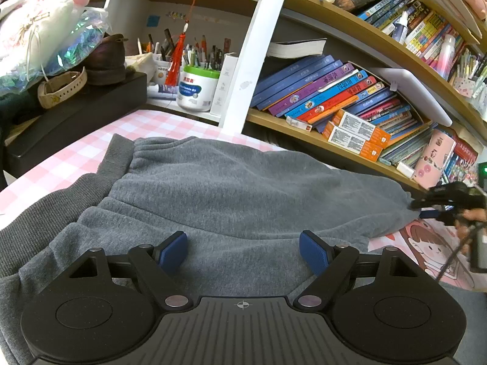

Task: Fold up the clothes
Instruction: 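Lay the held sleeve across the sweatshirt body with the right gripper, then open the right gripper and withdraw it from the laid sleeve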

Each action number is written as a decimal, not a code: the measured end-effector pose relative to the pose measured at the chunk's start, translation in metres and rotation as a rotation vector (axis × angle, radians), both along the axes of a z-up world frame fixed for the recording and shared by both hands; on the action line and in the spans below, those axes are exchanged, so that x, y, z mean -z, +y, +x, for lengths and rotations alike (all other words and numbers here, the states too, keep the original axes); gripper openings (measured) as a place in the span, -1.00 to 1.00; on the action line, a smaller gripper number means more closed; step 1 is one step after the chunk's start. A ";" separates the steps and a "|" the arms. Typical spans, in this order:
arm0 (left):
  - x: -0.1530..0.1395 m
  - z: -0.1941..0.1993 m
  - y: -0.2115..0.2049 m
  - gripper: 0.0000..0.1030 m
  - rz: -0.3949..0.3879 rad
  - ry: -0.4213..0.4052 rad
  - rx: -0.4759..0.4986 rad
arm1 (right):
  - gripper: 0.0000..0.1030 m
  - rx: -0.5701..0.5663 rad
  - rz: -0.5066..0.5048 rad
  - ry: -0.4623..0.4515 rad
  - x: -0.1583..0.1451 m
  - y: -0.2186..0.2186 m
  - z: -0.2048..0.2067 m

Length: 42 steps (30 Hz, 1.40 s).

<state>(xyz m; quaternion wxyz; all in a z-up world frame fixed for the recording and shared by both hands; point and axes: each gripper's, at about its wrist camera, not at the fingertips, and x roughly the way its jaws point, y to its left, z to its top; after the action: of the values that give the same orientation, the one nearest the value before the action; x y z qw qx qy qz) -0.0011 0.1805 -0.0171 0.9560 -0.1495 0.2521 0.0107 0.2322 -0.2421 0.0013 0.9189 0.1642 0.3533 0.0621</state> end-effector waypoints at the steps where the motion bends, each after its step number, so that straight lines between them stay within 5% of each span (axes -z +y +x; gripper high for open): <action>1: 0.000 0.000 0.000 0.62 0.000 0.000 0.000 | -0.36 -0.029 -0.010 -0.013 -0.006 0.000 -0.013; 8: 0.001 0.000 0.002 0.62 -0.004 0.002 0.002 | -0.32 -0.322 -0.242 -0.157 -0.038 0.009 -0.140; 15: 0.000 -0.001 0.003 0.62 -0.002 -0.002 -0.002 | -0.38 -0.510 -0.441 -0.186 -0.015 0.021 -0.233; 20: -0.002 -0.004 -0.002 0.62 0.037 0.000 -0.025 | -0.44 -0.443 -0.485 -0.116 0.002 -0.003 -0.237; 21: -0.004 -0.007 -0.004 0.62 0.053 -0.004 -0.031 | -0.67 -0.405 -0.493 -0.109 0.002 -0.012 -0.234; 23: -0.009 -0.019 -0.007 0.62 0.076 -0.027 -0.038 | -0.75 -0.320 -0.503 -0.102 0.004 -0.026 -0.229; 31: -0.030 -0.076 0.013 0.62 0.111 -0.057 -0.174 | -0.36 -0.331 -0.436 -0.182 -0.002 -0.037 -0.247; 37: -0.037 -0.100 0.036 0.61 0.151 -0.018 -0.312 | -0.34 -0.425 -0.412 -0.165 0.003 -0.029 -0.258; 42: -0.033 -0.102 0.035 0.61 0.181 0.014 -0.328 | -0.23 -0.430 -0.387 -0.151 0.009 -0.034 -0.265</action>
<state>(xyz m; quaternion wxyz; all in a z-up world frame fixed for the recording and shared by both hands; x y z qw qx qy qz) -0.1029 0.2155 0.0164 0.9492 -0.1019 0.2293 0.1899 -0.0327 -0.2759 -0.0072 0.9226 -0.0976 0.3159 0.1986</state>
